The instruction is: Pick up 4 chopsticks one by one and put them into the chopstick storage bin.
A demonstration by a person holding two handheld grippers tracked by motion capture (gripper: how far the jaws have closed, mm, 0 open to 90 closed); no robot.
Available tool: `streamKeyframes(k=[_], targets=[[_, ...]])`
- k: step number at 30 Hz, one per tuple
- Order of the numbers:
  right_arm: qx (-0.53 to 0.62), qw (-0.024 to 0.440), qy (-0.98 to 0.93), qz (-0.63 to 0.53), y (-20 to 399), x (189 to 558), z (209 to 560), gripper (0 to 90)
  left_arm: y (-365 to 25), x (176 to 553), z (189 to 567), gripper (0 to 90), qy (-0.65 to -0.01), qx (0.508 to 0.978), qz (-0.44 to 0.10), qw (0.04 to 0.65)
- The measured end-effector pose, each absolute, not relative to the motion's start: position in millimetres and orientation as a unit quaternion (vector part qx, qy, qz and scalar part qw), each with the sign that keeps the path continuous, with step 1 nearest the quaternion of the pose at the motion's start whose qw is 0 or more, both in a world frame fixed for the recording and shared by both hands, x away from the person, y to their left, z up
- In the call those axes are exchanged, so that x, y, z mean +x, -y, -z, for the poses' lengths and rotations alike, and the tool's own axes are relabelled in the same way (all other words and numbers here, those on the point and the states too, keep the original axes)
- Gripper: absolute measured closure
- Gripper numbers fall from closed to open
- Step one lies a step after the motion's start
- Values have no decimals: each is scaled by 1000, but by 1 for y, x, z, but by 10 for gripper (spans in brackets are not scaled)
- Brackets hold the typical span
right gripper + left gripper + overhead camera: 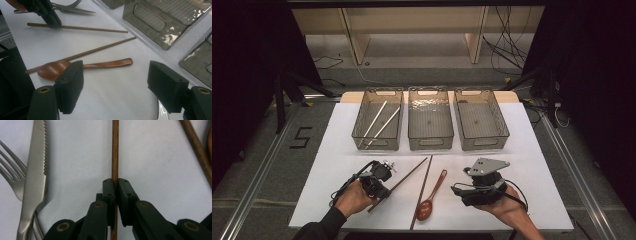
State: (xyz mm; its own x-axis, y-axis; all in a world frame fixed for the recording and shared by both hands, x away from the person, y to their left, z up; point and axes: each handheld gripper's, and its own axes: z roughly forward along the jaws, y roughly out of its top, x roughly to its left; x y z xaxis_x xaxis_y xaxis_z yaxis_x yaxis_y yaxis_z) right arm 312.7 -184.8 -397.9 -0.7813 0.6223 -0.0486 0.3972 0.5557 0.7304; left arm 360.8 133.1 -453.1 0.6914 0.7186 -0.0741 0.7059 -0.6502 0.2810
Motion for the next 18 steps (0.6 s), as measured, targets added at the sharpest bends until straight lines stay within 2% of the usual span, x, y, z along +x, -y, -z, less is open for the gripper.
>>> streamKeyframes(k=[18], targets=[[299,158,-862,-378,187,313,396,298,-149,363,420,839,-392,891,-20,230]])
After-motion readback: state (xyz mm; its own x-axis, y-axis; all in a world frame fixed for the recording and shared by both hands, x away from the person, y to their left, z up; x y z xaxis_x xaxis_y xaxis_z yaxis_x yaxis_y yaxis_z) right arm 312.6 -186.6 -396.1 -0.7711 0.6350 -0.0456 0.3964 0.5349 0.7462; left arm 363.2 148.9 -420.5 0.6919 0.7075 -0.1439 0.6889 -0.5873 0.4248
